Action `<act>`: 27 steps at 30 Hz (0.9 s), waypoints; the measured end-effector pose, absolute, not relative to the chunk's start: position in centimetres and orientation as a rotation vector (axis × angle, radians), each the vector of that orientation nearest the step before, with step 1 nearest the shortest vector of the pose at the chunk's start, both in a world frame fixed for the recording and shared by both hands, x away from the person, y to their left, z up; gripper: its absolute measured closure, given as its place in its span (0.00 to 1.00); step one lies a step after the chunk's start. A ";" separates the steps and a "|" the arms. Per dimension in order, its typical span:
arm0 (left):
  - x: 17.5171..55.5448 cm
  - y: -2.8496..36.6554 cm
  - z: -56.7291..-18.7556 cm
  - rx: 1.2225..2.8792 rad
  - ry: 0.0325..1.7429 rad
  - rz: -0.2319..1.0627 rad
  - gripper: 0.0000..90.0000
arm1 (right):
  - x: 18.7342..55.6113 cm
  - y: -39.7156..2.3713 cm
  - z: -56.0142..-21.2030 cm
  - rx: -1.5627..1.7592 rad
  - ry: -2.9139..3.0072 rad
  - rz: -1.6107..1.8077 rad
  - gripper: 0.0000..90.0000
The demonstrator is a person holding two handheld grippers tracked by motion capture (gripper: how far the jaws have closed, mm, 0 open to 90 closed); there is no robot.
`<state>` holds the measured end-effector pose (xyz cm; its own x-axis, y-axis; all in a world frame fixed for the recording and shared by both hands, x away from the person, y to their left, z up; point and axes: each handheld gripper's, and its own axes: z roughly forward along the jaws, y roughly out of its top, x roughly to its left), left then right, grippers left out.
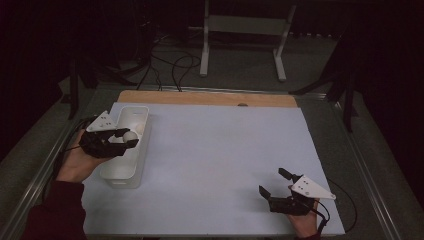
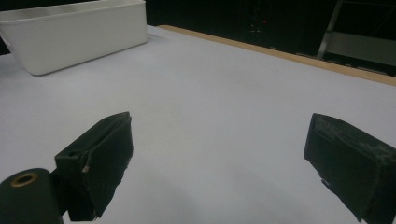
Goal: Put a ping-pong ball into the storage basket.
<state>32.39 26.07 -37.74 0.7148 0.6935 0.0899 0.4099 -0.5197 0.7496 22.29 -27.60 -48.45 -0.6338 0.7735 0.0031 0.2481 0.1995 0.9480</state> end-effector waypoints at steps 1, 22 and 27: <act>32.4 26.1 -37.8 2.185 0.835 0.496 0.57 | 22.3 -27.6 -48.5 0.949 1.998 1.439 0.09; 32.1 27.3 -38.3 2.172 0.872 0.495 0.57 | 22.3 -27.6 -48.5 0.949 2.001 1.437 0.09; 32.0 27.5 -38.4 2.168 0.881 0.498 0.56 | 22.4 -27.5 -48.5 0.950 2.003 1.439 0.09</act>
